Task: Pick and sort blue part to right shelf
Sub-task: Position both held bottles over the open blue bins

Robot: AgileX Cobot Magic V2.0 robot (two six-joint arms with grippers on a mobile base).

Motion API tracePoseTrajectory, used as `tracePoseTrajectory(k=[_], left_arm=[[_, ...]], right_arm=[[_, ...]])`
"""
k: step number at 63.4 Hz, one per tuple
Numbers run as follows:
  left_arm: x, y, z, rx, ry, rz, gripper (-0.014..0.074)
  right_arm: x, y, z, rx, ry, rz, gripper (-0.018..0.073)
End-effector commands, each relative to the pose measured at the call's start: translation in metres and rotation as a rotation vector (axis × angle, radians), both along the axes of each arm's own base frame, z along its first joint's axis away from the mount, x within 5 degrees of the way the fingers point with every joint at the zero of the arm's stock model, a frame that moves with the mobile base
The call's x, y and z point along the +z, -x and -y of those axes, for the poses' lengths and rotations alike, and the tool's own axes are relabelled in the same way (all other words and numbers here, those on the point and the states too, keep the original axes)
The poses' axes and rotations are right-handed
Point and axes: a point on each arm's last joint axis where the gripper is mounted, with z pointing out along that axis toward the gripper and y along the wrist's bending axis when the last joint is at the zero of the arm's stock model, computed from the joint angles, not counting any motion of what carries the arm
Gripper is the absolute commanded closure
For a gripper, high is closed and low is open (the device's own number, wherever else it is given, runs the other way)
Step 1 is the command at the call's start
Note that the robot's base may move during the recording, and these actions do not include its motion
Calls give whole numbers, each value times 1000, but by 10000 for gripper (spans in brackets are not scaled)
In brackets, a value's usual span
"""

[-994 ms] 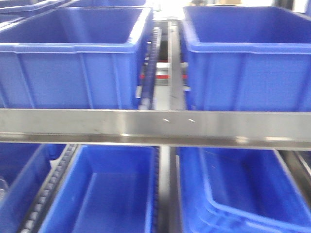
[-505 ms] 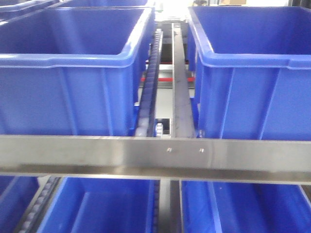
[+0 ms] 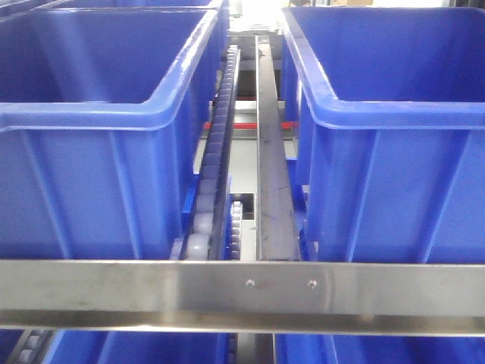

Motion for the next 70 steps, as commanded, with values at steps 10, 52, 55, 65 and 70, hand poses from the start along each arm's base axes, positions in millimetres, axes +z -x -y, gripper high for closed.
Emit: tracePoseTrajectory(k=[10, 52, 55, 65, 70], left_arm=[[16, 2, -2, 17, 29, 99, 211], [16, 1, -2, 17, 29, 96, 211], [16, 1, -2, 17, 29, 98, 211], [16, 1, -2, 17, 29, 98, 211], [16, 1, -2, 16, 33, 98, 211]], right_arm=[[19, 2, 0, -6, 4, 125, 153], [19, 2, 0, -6, 4, 127, 153], [20, 2, 0, -5, 3, 132, 153], [20, 2, 0, -6, 4, 129, 153], [20, 2, 0, -5, 3, 133, 153]])
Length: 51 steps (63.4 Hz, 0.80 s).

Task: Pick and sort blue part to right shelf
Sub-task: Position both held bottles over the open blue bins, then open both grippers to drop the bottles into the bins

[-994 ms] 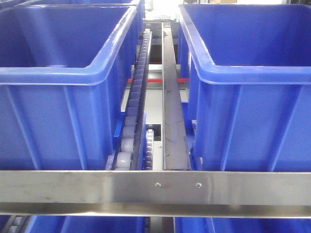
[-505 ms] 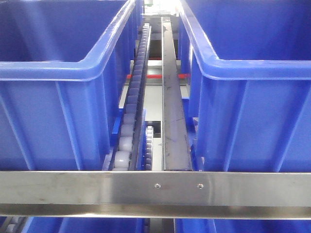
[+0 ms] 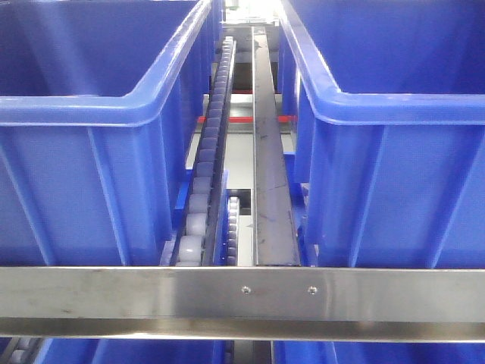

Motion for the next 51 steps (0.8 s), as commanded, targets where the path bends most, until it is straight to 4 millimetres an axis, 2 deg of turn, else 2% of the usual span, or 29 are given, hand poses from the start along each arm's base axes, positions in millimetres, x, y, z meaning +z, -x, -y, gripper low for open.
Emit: tracePoseTrajectory(k=[1, 19, 26, 32, 38, 51], left_arm=[[16, 1, -2, 16, 32, 98, 211], [17, 0, -1, 12, 18, 102, 211], [16, -7, -1, 10, 13, 78, 211], [19, -19, -1, 7, 84, 73, 211], [24, -36, -2, 28, 74, 58, 210], [40, -82, 2, 13, 41, -27, 210]], right_arm=[[20, 2, 0, -5, 3, 133, 153], [19, 2, 0, 3, 3, 126, 153], [23, 2, 0, 2, 6, 126, 153], [29, -3, 0, 1, 13, 103, 153], [35, -14, -1, 1, 13, 76, 153], [45, -55, -2, 1, 17, -62, 153]])
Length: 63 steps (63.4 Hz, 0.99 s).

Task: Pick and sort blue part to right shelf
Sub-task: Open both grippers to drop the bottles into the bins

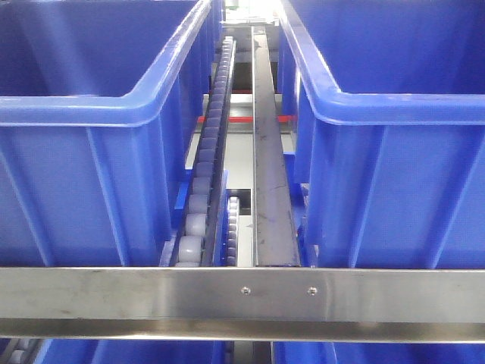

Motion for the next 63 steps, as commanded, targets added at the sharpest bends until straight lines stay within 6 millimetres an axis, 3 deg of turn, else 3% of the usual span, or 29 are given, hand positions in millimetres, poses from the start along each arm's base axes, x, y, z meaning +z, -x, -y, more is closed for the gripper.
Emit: tracePoseTrajectory(k=[1, 11, 20, 33, 46, 58, 63], left_arm=[[26, -21, 1, 14, 27, 85, 210], [32, -65, 11, -10, 29, 62, 210], [24, -102, 25, -41, 14, 0, 207], [8, -140, 34, -30, 1, -50, 178], [1, -148, 36, -30, -6, -83, 48], [1, -148, 36, -30, -6, -83, 24], [1, -148, 36, -30, -6, -83, 24]], right_arm=[[22, -19, -1, 1, 14, 60, 153], [18, -55, -2, 2, 16, -19, 153], [2, -84, -3, 4, 18, -111, 153], [-14, -103, -3, 5, 20, -177, 153], [-13, -107, -3, 6, 18, -144, 141], [-15, -107, -3, -2, -24, -159, -52], [-16, -107, -4, -3, -28, -168, -40]])
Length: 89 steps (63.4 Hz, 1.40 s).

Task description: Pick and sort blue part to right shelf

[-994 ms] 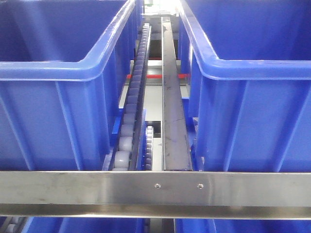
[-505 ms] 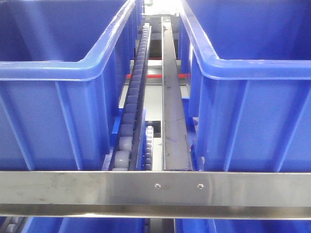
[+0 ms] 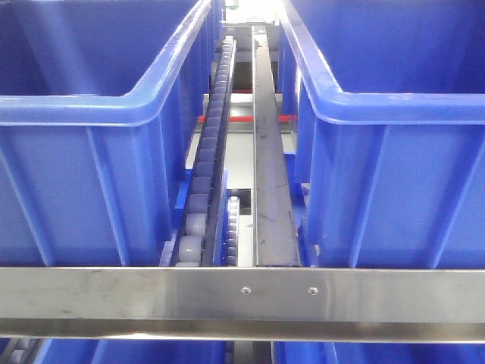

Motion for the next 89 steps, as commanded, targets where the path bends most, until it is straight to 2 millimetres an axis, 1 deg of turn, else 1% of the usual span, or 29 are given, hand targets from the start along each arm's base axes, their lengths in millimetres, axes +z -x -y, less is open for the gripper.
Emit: tracePoseTrajectory(k=[1, 8, 16, 20, 24, 27, 28, 32, 33, 37, 39, 40, 41, 44, 54, 57, 62, 66, 71, 76, 89], left_arm=[[24, -1, -1, 27, 27, 131, 24], [25, 0, -1, 10, -18, 138, 29], [38, 7, -1, -3, -33, 175, 34], [47, 13, -3, -3, -27, 205, 68], [55, 22, -5, -2, -19, 239, 145], [60, 28, -6, 0, -15, 260, 205], [61, 29, -7, 1, -13, 266, 237], [67, 36, -8, 2, -8, 293, 336], [68, 37, -8, 2, -7, 298, 357], [70, 39, -9, 7, -4, 315, 443], [72, 39, -9, 10, -2, 326, 481], [72, 39, -10, 11, -2, 328, 478], [72, 39, -10, 12, -1, 330, 472], [72, 39, -10, 12, -1, 330, 471], [72, 40, -10, 15, 11, 329, 472], [74, 44, -13, 25, 12, 340, 472], [70, 49, -19, 54, 28, 335, 472], [63, 57, -26, 89, 63, 324, 472], [54, 72, -35, 129, 83, 328, 472], [46, 94, -42, 158, 82, 355, 472], [16, 141, -48, 187, 86, 419, 472]], right_arm=[[23, -4, 0, -3, -10, 130, -39], [25, -4, 0, -3, -10, 119, -39], [33, -4, 0, -2, -9, 91, -37], [39, -4, 0, -2, -9, 91, -24], [46, -2, 0, -1, -9, 92, 24], [52, 0, 0, -1, -10, 103, 92], [53, 0, 0, -1, -10, 105, 117], [59, 4, 0, -1, -10, 122, 249], [61, 5, 0, -1, -11, 130, 296], [64, 6, 0, -2, -11, 150, 423], [65, 7, 0, -2, -12, 162, 496], [65, 7, 0, -2, -12, 164, 537], [66, 7, 0, -2, -12, 165, 549], [66, 7, 0, -2, -13, 170, 524], [69, 11, 1, -2, -13, 181, 531], [72, 16, 1, -2, -13, 198, 531], [76, 26, 1, -2, -14, 231, 531], [73, 35, 1, -2, -15, 255, 531], [66, 49, 2, -3, -15, 287, 531], [60, 69, 2, -3, -17, 335, 531], [39, 113, 4, -3, -20, 432, 531]])
